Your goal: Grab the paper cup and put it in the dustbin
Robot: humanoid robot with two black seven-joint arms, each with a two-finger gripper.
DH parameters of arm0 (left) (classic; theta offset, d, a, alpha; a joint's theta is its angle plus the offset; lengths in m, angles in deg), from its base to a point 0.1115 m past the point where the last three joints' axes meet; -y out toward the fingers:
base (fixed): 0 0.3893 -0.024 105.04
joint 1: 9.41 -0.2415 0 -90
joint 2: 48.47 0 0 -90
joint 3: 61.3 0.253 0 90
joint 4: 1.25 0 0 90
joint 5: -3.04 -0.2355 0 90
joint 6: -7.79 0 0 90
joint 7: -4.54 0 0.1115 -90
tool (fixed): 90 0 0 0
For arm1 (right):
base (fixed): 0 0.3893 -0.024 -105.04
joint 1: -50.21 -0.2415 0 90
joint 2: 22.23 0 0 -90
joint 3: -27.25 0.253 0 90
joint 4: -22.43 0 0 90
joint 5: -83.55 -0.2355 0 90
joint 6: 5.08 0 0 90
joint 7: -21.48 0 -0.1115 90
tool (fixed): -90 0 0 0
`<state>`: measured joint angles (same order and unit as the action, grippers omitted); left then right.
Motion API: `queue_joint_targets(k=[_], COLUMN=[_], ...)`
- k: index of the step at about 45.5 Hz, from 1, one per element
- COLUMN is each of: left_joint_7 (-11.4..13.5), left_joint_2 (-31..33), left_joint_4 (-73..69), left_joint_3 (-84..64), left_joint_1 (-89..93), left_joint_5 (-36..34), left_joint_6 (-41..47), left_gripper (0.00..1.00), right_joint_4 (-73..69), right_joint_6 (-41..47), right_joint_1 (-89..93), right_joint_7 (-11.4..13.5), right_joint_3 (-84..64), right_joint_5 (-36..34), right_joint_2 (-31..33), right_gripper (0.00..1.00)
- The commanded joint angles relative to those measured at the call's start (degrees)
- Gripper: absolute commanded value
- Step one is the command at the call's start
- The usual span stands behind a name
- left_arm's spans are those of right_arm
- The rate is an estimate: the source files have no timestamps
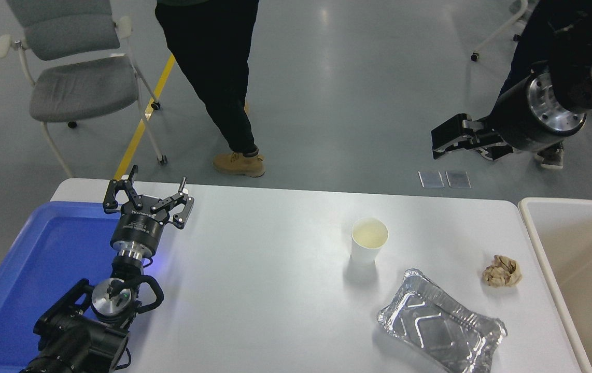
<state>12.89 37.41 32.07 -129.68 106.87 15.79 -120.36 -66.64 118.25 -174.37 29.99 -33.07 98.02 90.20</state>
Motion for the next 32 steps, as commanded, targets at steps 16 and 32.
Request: queue_joint_targets(k=[16, 32], left_joint_7=[0.0, 0.0], left_joint_2=[0.0, 0.0], left_joint_4=[0.0, 0.0], left_joint_3=[0.1, 0.1], left_joint_1=[0.0, 0.0], left_joint_5=[0.0, 0.0], left_joint_6=[0.0, 0.0], left_gripper=[0.99, 0.99], right_joint_4=[7.4, 18.3], right_joint_6=[11.7, 11.3], right_joint_1=[3.2, 10.5], right_joint_7=[0.9, 0.9], right_joint_3=[0.9, 6.1], right_joint_5=[-14.7, -11.0], right_joint_2=[-10.6, -14.6], right_gripper=[1.0, 1.0])
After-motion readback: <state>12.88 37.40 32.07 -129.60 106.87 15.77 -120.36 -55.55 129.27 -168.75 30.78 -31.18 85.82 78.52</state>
